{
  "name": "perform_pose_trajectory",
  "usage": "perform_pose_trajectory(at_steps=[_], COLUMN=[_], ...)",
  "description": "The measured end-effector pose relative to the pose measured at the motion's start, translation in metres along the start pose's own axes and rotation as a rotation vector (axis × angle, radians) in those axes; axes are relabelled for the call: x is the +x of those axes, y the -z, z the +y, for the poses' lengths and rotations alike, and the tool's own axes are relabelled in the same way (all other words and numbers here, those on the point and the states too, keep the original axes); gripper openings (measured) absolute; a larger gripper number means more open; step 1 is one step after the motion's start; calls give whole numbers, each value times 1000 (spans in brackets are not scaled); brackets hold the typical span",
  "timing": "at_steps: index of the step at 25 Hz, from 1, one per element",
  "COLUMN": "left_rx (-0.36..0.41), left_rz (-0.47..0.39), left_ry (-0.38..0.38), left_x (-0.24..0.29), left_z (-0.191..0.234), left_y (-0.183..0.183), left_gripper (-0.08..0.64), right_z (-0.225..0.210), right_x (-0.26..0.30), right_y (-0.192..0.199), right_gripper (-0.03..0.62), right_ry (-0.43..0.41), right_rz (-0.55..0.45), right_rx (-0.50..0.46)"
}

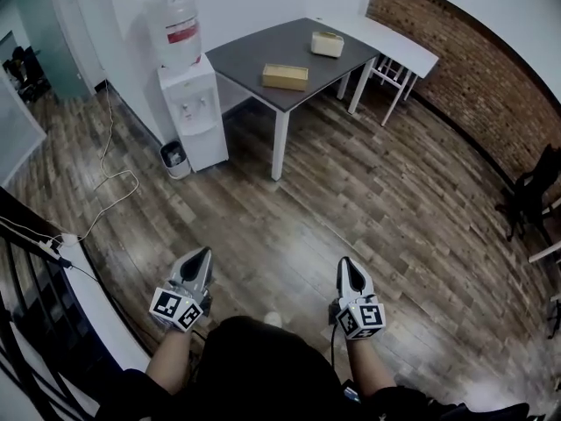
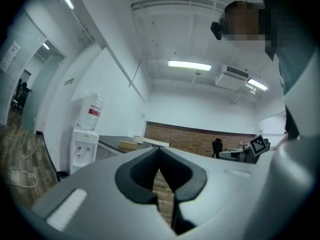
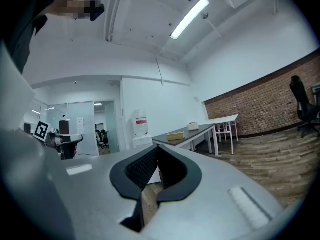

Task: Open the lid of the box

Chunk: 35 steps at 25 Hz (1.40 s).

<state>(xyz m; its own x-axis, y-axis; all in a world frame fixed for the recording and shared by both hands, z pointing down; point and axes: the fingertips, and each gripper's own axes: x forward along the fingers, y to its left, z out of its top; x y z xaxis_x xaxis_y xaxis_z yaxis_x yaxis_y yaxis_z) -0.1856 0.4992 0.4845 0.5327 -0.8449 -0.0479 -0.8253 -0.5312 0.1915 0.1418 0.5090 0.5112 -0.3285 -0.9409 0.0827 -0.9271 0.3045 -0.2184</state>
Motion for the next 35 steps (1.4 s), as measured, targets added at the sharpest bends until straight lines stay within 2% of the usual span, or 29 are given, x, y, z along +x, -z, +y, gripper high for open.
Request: perform_pose_trajectory(at_steps=[6, 11, 16, 22, 31, 35], left_rx=[-66, -57, -42, -82, -41, -34], left_rz=[6, 43, 41, 14, 29, 29], left_ry=[5, 28, 14, 37, 200, 241], left_x=[34, 54, 86, 148, 217, 238], left_z=[-14, -8, 23, 58, 100, 120], left_y=[4, 12, 14, 5, -17, -23], left_gripper=[0, 0, 0, -2, -2, -2], right_z=[-24, -35, -37, -46, -36, -32], right_x=[16, 33, 66, 122, 214, 249], right_y=[0, 4, -2, -21, -41, -48], right_gripper=[3, 3, 3, 3, 3, 3], right_ry=[-11, -2, -16, -15, -11, -9], right_rz=[3, 27, 35, 17, 1, -1], right_rx=[40, 52, 29, 1, -17, -39])
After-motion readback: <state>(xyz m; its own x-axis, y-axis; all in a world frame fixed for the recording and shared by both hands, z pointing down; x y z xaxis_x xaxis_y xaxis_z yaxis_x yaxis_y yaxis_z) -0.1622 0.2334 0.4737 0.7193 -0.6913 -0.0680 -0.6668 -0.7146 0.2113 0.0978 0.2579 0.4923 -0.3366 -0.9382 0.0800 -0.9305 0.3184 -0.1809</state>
